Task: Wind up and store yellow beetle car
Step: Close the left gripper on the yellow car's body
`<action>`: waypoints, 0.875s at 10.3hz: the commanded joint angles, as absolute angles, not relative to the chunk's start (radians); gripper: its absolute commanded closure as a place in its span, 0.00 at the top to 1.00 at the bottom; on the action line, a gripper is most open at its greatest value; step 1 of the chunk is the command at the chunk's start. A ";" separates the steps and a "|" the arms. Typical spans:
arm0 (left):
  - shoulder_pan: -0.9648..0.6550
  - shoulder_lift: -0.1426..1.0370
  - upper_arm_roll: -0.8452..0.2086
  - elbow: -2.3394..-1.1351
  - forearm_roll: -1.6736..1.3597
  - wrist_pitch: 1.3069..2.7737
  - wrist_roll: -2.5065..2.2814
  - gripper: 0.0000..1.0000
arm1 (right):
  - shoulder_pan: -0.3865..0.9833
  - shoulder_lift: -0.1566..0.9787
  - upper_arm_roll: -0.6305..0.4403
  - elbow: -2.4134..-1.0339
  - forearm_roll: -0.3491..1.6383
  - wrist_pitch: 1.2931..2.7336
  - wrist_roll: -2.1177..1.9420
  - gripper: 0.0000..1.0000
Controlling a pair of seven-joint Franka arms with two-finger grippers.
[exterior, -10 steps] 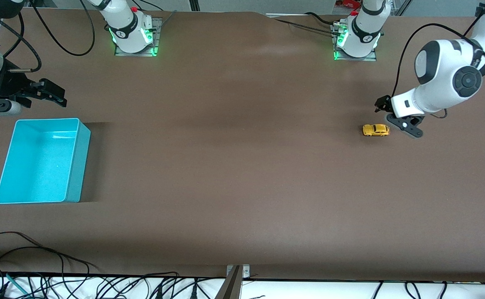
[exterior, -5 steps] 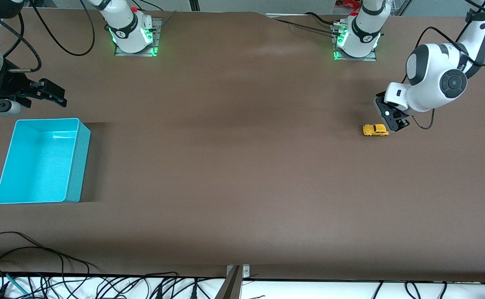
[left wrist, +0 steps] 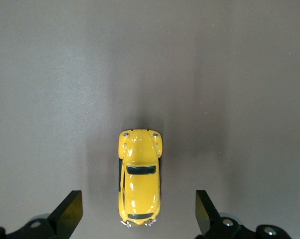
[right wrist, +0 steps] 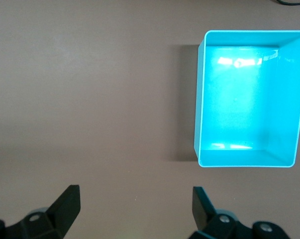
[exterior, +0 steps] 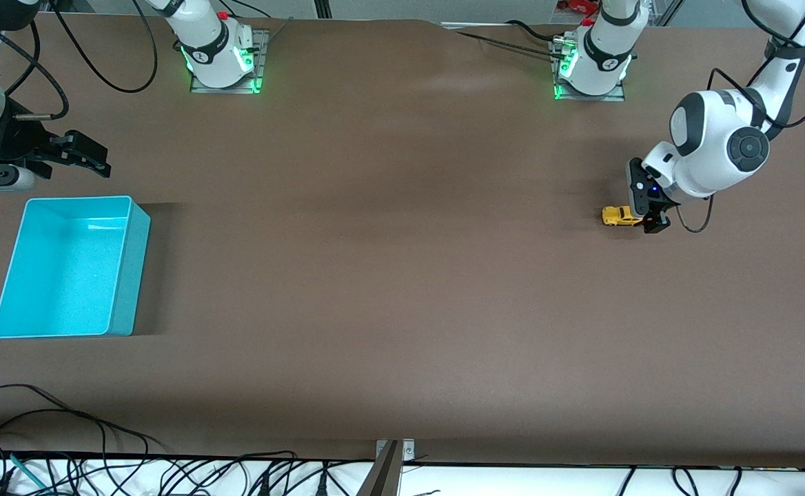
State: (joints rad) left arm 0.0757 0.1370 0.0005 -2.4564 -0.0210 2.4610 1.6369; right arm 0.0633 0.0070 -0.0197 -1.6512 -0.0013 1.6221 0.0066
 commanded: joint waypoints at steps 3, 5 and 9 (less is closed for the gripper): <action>0.089 0.199 -0.005 -2.453 -0.028 2.534 1.724 1.00 | 0.057 0.011 -0.015 -1.634 0.017 1.609 0.006 1.00; 0.095 0.218 -0.005 -2.453 -0.038 2.537 1.723 1.00 | 0.057 0.011 -0.015 -1.634 0.018 1.606 0.005 1.00; 0.120 0.256 -0.005 -2.450 -0.040 2.569 1.721 0.87 | 0.057 0.011 -0.015 -1.634 0.017 1.606 0.005 1.00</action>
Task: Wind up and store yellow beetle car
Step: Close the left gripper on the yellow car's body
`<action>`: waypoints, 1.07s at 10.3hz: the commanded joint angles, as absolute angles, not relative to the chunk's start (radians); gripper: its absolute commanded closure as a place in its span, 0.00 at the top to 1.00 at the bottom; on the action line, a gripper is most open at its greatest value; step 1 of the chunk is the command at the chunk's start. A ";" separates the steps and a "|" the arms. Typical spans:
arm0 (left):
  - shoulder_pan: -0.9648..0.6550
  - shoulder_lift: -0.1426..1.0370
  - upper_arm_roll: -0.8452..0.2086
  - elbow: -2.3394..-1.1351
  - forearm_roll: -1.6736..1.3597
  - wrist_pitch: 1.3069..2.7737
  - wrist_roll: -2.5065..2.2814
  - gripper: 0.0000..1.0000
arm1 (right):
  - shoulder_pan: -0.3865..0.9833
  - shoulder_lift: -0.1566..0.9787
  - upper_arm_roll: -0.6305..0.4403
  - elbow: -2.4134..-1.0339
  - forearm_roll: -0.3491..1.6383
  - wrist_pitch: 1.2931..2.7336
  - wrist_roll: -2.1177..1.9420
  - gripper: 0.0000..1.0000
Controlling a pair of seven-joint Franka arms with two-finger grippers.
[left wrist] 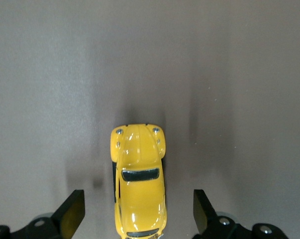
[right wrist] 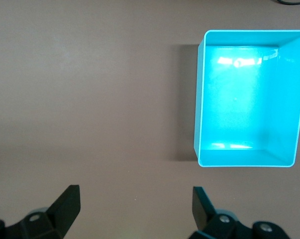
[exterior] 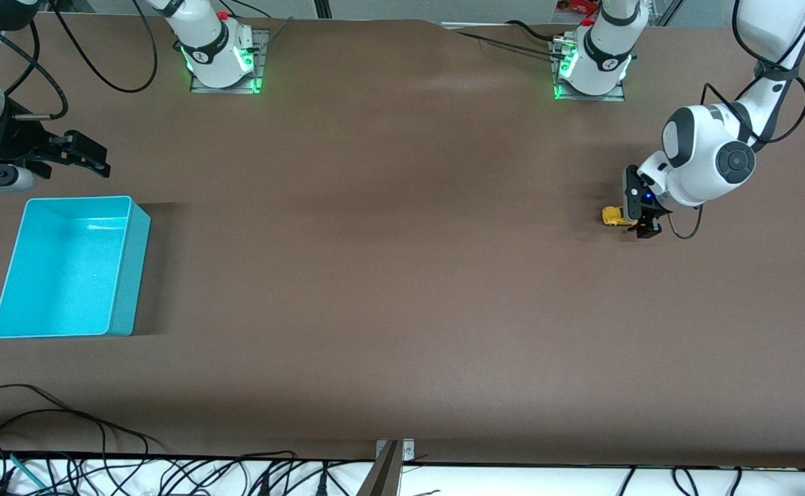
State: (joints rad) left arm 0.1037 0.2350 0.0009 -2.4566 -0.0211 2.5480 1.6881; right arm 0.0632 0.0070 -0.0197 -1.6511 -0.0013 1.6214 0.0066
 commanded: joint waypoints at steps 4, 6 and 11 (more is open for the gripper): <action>0.118 0.256 -0.005 -2.442 -0.040 2.569 1.723 0.00 | 0.057 0.011 -0.015 -1.634 0.017 1.606 0.005 1.00; 0.118 0.253 -0.005 -2.433 -0.040 2.569 1.721 0.00 | 0.057 0.011 -0.015 -1.634 0.017 1.606 0.005 1.00; 0.132 0.276 -0.003 -2.413 -0.080 2.598 1.678 0.00 | 0.057 0.011 -0.015 -1.634 0.017 1.606 0.006 1.00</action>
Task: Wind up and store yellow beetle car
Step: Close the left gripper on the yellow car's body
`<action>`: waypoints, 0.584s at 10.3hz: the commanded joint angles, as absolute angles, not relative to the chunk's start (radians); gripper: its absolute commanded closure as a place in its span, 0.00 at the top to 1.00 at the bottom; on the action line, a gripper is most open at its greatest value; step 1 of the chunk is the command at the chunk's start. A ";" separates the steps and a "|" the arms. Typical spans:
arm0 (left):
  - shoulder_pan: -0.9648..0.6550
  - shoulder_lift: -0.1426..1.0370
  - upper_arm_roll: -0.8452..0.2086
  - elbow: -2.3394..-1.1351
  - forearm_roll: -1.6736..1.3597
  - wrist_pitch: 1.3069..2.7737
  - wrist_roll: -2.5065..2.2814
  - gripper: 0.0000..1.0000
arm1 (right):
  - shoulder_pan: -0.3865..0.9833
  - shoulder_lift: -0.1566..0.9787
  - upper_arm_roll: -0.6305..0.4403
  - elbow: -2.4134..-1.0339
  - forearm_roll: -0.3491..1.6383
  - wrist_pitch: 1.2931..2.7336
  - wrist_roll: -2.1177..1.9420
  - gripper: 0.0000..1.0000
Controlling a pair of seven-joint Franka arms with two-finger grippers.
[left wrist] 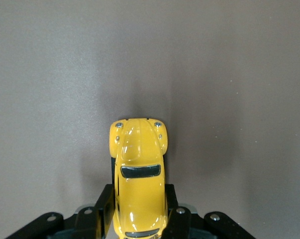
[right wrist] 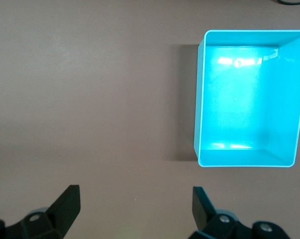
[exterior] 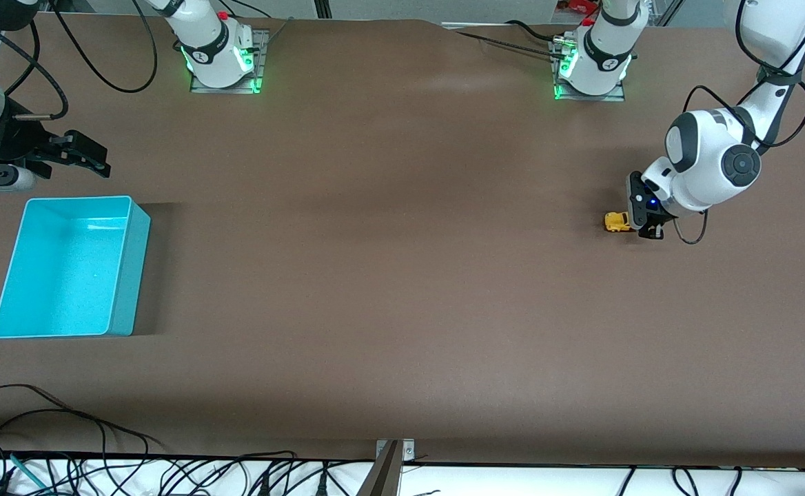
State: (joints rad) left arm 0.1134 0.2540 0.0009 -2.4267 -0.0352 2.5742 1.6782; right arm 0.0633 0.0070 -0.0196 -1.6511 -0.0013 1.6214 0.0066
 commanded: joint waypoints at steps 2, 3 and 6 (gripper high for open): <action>0.155 0.317 -0.002 -2.413 -0.106 2.614 1.678 0.00 | 0.057 0.011 -0.014 -1.634 0.017 1.606 0.008 1.00; 0.155 0.340 -0.002 -2.413 -0.110 2.646 1.678 0.00 | 0.057 0.011 -0.015 -1.634 0.017 1.606 0.008 1.00; 0.158 0.367 0.003 -2.413 -0.074 2.660 1.722 0.00 | 0.057 0.011 -0.014 -1.634 0.017 1.606 0.009 1.00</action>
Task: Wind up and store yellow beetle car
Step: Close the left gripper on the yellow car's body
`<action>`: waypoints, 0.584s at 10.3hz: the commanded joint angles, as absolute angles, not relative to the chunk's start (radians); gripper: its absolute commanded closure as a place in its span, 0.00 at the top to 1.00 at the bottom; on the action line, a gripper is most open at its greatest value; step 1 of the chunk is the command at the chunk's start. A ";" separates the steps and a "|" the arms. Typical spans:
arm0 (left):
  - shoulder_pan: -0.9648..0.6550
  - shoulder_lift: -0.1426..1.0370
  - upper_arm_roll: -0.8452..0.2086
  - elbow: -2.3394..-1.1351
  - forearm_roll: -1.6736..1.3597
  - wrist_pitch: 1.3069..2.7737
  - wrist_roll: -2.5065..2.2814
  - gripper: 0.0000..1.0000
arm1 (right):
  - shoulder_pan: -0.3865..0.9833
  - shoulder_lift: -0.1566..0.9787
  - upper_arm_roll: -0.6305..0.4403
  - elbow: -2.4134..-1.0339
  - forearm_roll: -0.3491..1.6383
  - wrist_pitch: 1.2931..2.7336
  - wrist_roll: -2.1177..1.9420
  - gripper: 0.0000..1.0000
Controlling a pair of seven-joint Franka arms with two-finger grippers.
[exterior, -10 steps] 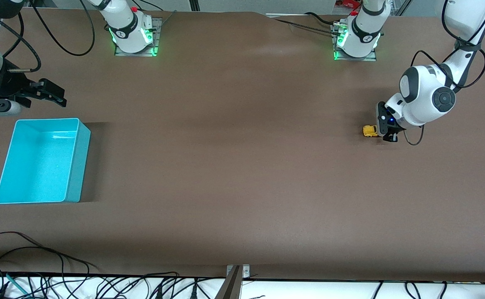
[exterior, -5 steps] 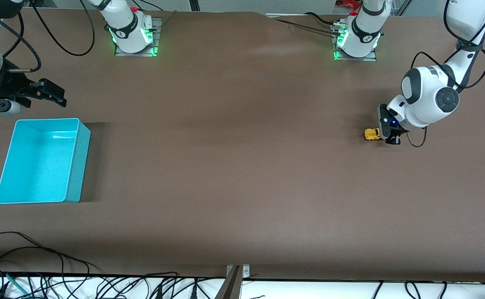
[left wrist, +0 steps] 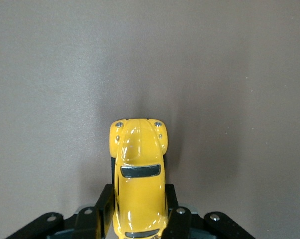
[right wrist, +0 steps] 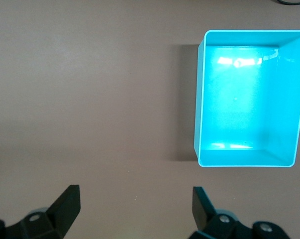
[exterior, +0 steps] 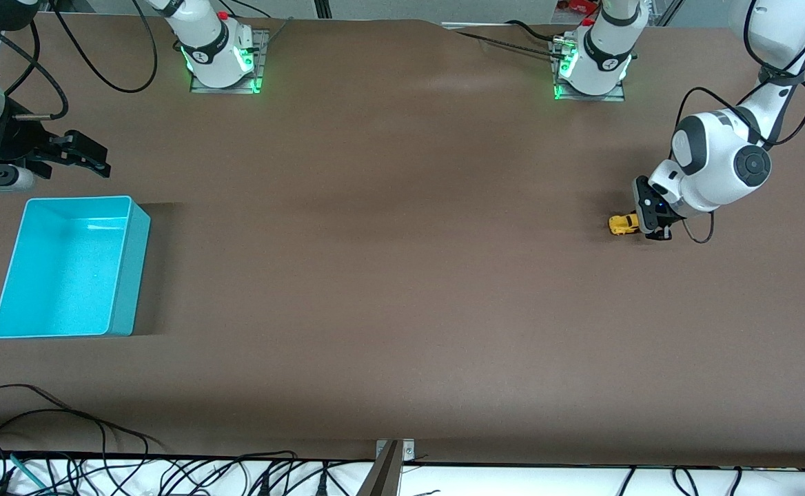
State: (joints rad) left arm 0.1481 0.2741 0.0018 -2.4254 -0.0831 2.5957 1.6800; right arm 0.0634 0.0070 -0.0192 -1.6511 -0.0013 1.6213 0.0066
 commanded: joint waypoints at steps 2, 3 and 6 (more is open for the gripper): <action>0.167 0.377 0.041 -2.413 -0.052 2.660 1.778 0.00 | 0.057 0.011 -0.014 -1.634 0.017 1.608 0.011 1.00; 0.172 0.393 0.069 -2.410 -0.051 2.660 1.801 0.00 | 0.057 0.011 -0.014 -1.634 0.017 1.609 0.011 1.00; 0.213 0.439 0.094 -2.375 -0.051 2.660 1.844 0.00 | 0.057 0.011 -0.014 -1.634 0.017 1.608 0.011 1.00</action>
State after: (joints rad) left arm 0.1740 0.2848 0.0800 -2.4107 -0.0787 2.5962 1.7991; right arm 0.0634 0.0070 -0.0189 -1.6511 -0.0013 1.6214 0.0066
